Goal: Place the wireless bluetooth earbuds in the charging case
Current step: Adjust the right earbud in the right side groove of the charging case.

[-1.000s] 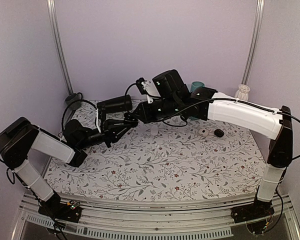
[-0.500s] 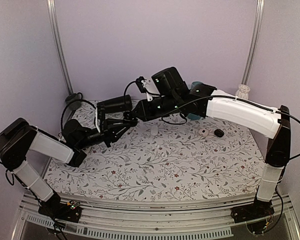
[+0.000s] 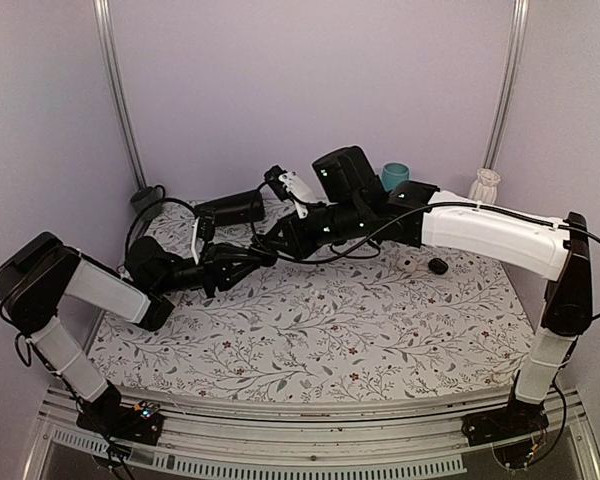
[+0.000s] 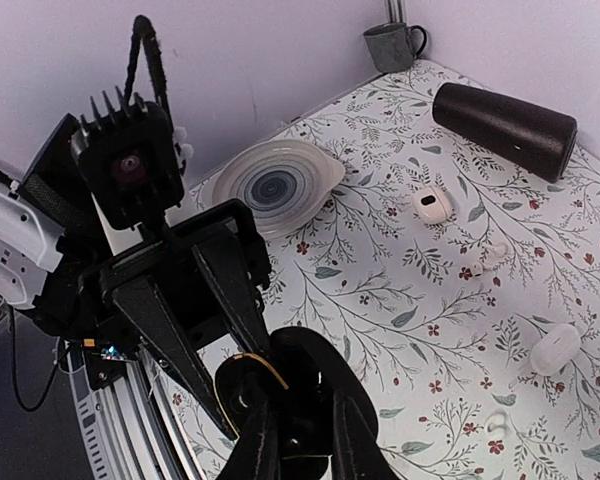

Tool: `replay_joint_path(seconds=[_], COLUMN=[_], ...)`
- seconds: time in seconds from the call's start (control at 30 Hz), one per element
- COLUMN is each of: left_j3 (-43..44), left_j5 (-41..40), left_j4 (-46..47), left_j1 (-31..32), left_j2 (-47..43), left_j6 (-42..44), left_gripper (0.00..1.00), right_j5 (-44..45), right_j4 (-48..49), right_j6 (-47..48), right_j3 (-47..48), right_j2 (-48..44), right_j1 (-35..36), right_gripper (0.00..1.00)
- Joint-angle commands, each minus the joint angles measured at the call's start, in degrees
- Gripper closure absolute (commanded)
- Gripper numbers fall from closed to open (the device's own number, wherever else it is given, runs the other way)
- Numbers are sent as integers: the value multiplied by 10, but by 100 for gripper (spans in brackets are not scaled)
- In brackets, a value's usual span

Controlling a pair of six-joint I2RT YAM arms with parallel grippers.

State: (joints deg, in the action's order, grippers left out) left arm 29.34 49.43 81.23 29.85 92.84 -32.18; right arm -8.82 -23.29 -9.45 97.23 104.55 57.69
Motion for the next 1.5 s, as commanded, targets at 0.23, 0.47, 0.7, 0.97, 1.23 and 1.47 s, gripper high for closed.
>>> replay_joint_path(seconds=[0.23,0.47,0.7,0.97,1.23,1.47], left_j3=[41,31,22,22,29,36], left_j5=[30,7,-36,-88,-105,-101], left_j4=[219,231,231,231,231,231], left_j1=[-14,-17,-15,-11,-8,-2], left_j2=[21,29,22,-7,-29,-28], left_j6=[-113,-119,-114,-118,-110,-107], left_gripper=[100,100,100,100,100,100], right_j5=[-47,-53,-50,-49,-60,-67], right_j4=[-9,24,71,127,138,125], right_j6=[56,41,3,-37,-47,-44], right_j3=[-77,-103,-117,-118,-97,-78], right_j2=[-5,-18,-35,-55,-61,-52], right_j1=[-6,-18,-22,-30,-38,-38], right_gripper=[87,87,87,86,84,83])
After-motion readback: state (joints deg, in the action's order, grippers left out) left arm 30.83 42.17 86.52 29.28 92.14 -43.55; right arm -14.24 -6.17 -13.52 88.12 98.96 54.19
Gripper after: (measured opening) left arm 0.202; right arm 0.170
